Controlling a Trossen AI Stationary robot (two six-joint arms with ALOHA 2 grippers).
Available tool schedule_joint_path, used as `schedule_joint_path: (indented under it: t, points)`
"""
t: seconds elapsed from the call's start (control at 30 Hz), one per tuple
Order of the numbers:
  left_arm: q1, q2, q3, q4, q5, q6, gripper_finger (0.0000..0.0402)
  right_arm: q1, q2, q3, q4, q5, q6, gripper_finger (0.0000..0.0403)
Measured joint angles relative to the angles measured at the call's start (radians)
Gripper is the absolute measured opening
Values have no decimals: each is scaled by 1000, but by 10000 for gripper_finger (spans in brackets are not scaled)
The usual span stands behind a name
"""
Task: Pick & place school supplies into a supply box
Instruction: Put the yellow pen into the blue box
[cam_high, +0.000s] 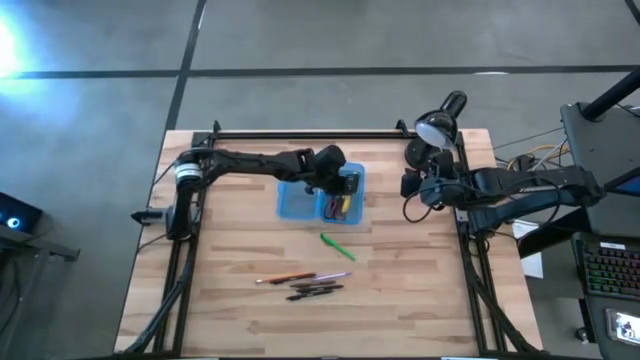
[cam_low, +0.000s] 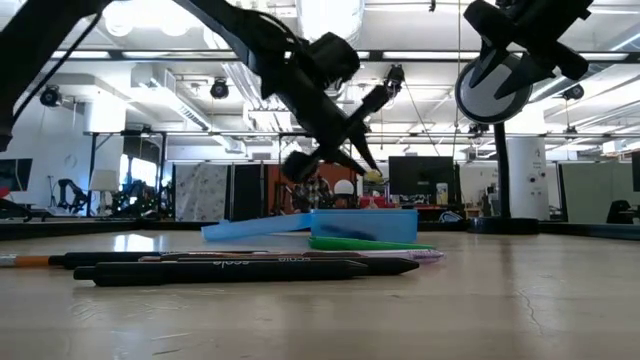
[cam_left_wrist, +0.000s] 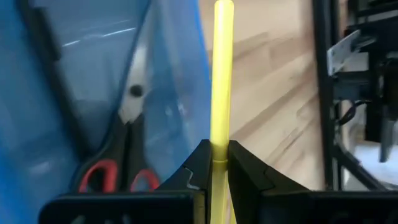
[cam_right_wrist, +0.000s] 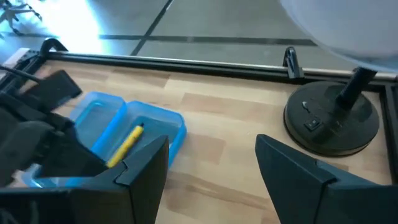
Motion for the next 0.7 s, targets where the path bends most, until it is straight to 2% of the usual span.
schedule_joint_path:
  t: [0.1,0.27,0.4,0.53,0.7]
  points:
    - [9,49,1,47,1,-34,14,0,20,0,1,-3,-4,231]
    - [9,103,0,47,-51,-165,14,-3,41,1,4,-15,-113,231]
    - [4,107,0,52,-124,-242,24,-9,34,2,36,-34,-236,231]
    - [-6,94,9,44,-165,-285,45,-19,24,2,84,-105,-414,231]
    - [-33,87,96,-46,-190,-290,63,-20,21,2,153,-139,-558,231]
